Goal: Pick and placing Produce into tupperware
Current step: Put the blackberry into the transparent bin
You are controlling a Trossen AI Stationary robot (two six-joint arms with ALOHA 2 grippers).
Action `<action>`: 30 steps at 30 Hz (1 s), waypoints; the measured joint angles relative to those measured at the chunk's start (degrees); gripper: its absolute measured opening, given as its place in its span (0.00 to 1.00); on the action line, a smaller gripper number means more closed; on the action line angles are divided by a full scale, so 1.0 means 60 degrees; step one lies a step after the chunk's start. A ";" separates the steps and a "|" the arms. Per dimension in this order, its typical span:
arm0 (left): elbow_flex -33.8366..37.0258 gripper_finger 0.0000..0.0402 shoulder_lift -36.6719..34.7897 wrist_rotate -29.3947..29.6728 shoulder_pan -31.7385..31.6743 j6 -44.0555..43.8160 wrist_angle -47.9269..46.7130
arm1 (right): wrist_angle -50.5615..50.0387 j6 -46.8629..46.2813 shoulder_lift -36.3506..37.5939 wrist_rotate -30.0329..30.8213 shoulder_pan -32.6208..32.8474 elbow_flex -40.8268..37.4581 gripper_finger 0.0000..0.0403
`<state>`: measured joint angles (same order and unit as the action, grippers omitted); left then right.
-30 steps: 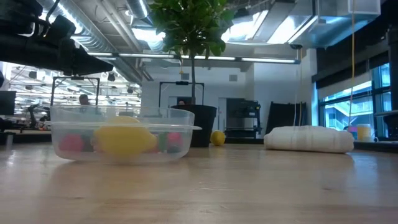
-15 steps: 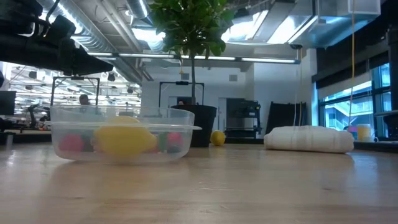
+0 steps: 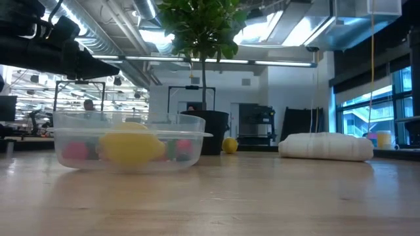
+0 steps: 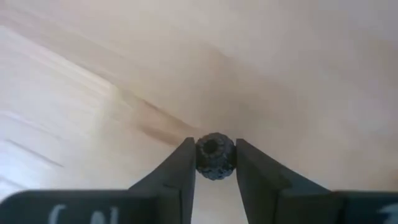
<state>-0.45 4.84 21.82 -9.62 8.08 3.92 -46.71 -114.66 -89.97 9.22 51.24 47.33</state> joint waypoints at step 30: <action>-0.0002 0.31 0.0001 0.0001 0.0002 0.0015 0.0000 | 1.1423 1.4980 -0.1416 -0.0030 -0.6174 0.0596 0.25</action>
<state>-0.46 4.85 21.83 -9.61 8.16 3.92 21.82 -24.78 -98.47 9.04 14.19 50.91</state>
